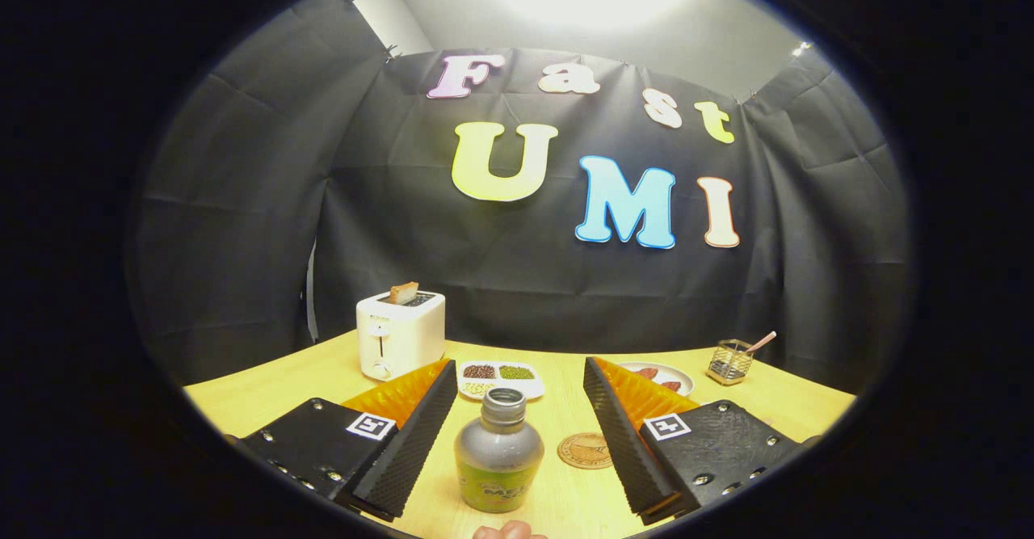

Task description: Take the bottle from table, then pour the juice into the cup, finally place the bottle on the coaster

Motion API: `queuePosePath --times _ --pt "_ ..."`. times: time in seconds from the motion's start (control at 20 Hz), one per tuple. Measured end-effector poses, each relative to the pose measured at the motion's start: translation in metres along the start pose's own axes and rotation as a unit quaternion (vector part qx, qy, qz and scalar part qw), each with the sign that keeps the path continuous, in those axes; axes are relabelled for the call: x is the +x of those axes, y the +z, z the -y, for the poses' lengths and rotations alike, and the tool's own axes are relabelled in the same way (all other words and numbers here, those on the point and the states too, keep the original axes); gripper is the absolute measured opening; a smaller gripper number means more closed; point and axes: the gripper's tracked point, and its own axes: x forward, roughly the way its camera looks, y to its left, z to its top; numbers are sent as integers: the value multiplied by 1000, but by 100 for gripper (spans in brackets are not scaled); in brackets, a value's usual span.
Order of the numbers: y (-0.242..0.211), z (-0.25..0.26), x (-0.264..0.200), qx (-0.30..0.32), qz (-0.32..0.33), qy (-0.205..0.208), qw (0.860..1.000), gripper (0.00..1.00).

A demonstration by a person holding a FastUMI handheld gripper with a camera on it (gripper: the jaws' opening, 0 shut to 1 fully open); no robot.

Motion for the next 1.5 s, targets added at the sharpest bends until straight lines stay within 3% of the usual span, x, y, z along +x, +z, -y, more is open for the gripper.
queuePosePath --times 0.4,0.85,0.95,1.05,1.1,1.5 --pt "-64 -11 17 2 -31 11 999 96" --pt "-83 -15 23 5 -40 14 999 96" --pt "-78 -16 23 4 -39 15 999 96" --pt "-82 -18 25 5 -42 20 999 82" --pt "-80 -16 23 2 -45 19 999 81" --pt "-54 10 17 31 -30 -4 999 79"
